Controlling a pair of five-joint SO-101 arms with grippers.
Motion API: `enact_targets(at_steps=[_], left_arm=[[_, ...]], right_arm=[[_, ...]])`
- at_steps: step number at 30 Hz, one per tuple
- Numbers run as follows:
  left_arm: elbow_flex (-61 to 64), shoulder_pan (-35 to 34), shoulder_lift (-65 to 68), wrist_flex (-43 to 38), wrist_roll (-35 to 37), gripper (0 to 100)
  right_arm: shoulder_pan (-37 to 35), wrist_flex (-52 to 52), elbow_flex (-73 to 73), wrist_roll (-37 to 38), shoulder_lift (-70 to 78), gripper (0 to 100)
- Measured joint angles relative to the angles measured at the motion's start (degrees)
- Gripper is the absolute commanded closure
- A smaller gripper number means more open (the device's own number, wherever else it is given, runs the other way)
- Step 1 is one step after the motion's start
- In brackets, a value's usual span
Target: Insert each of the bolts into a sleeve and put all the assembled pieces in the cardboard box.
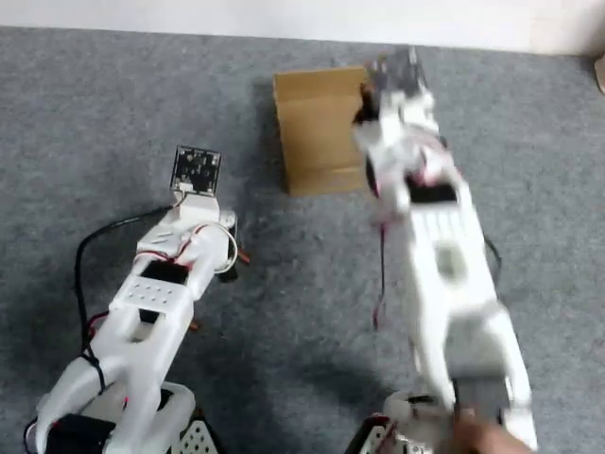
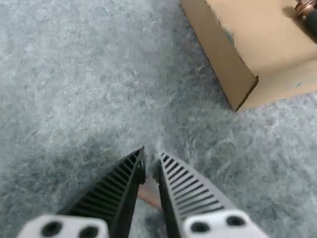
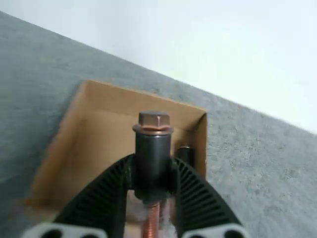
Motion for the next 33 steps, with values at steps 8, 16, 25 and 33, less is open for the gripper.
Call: enact_targets(at_steps=[8,16,25,33], left_arm=[[0.00,0.00,0.00,-0.53,0.00,95],[0.00,0.00,0.00,-0.53,0.00,95],[0.00,0.00,0.00,-0.53,0.00,95],[0.00,0.00,0.00,-0.53,0.00,95]], right_arm=[[0.62,10.64,-32.53,0.09,36.04,99.2],[1.76,23.03,-50.02,0.18,43.16,91.6],[1.93,33.76,-53.98,0.18,42.99,58.9],[1.93,41.23,-55.47,0.18,40.35,58.9]])
